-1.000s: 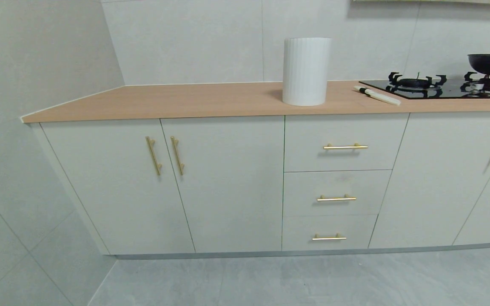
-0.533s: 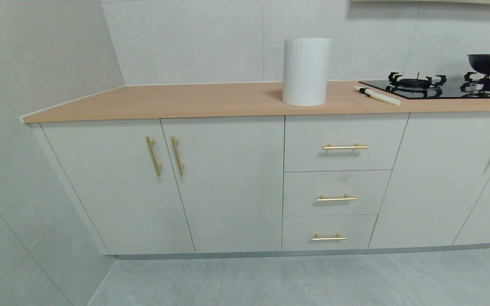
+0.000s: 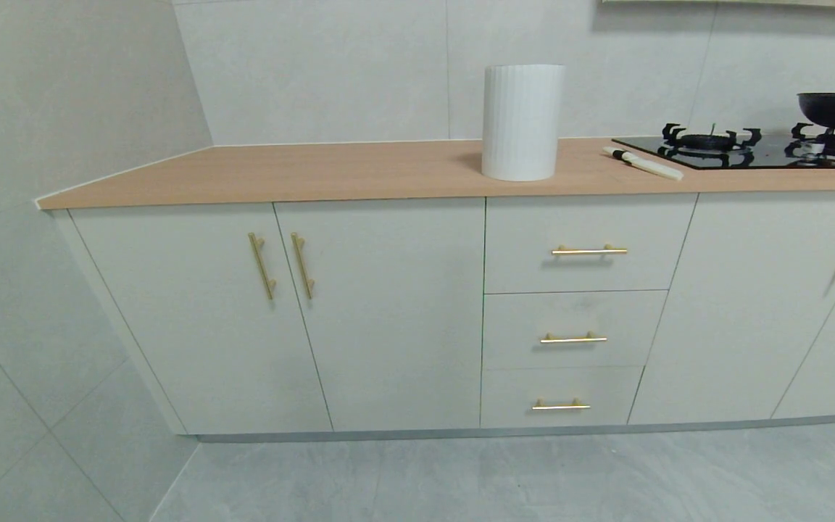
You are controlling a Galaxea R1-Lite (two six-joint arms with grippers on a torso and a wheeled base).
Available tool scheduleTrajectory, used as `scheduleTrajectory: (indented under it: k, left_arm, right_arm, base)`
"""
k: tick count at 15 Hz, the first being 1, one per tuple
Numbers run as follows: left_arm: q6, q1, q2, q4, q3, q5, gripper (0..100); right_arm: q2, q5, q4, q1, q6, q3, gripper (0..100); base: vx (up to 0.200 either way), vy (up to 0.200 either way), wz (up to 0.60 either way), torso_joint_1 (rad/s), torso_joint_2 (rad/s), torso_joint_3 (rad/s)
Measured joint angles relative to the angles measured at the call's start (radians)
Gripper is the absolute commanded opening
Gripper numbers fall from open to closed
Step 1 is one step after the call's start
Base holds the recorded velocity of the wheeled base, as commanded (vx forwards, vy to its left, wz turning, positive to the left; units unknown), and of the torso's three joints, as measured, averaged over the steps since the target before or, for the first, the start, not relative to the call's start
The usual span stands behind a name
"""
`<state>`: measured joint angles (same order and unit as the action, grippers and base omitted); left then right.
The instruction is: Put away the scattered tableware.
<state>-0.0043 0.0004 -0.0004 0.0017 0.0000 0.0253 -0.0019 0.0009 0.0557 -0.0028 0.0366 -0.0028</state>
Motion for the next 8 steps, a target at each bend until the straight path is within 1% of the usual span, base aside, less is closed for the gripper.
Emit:
scheduleTrajectory:
  k: [1, 3, 8]
  left_arm:
    - [0.000, 0.000, 0.000, 0.000, 0.000, 0.000, 100]
    - [0.000, 0.000, 0.000, 0.000, 0.000, 0.000, 100]
    - [0.000, 0.000, 0.000, 0.000, 0.000, 0.000, 100]
  right_arm:
    - [0.000, 0.003, -0.001, 0.001, -0.015, 0.001, 100]
    - [0.000, 0.025, -0.056, 0.002, -0.014, 0.002, 100]
    - [0.000, 0.035, -0.050, 0.003, -0.025, 0.003, 100]
  base:
    - [0.000, 0.000, 0.00, 0.000, 0.00, 0.000]
    - [0.000, 0.000, 0.00, 0.000, 0.00, 0.000]
    - [0.000, 0.000, 0.00, 0.000, 0.00, 0.000]
